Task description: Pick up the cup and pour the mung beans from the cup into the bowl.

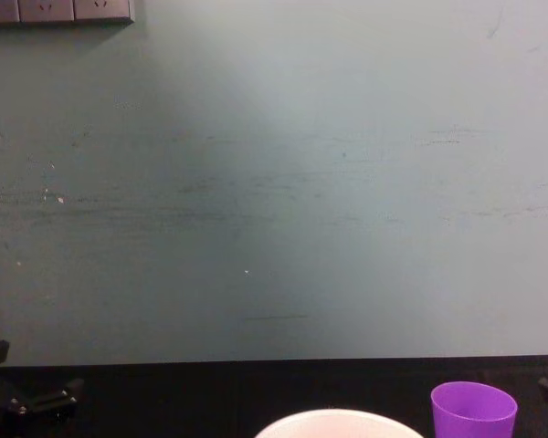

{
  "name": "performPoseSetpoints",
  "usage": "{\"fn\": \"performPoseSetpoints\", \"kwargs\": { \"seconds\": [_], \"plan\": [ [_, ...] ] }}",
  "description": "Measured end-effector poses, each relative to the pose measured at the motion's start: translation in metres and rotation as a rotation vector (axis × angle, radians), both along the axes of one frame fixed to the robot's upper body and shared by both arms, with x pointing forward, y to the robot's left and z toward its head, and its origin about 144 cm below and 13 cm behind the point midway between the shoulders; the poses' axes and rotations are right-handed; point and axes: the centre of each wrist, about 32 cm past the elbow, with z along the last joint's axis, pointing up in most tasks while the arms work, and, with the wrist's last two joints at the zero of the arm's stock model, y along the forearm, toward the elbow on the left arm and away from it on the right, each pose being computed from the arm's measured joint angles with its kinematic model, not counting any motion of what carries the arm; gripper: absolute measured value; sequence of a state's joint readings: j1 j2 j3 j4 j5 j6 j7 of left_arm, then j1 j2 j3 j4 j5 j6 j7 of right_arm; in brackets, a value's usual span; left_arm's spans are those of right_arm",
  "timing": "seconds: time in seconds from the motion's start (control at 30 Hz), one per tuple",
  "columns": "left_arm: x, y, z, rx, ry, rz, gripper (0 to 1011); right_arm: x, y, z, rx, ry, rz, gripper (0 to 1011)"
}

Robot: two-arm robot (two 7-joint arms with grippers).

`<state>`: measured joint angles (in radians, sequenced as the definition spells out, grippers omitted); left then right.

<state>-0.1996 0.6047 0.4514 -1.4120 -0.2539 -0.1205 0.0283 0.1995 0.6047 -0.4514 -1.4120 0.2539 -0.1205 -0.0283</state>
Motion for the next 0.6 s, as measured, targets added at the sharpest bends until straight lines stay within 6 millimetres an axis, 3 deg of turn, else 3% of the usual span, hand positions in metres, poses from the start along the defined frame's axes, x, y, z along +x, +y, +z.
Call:
{"fn": "performPoseSetpoints", "kwargs": {
  "seconds": [0.6],
  "plan": [
    [0.0000, 0.0000, 0.0000, 0.000, 0.000, 0.000, 1003, 0.0000, 0.0000, 0.0000, 0.000, 0.000, 0.000, 1002]
  ]
}}
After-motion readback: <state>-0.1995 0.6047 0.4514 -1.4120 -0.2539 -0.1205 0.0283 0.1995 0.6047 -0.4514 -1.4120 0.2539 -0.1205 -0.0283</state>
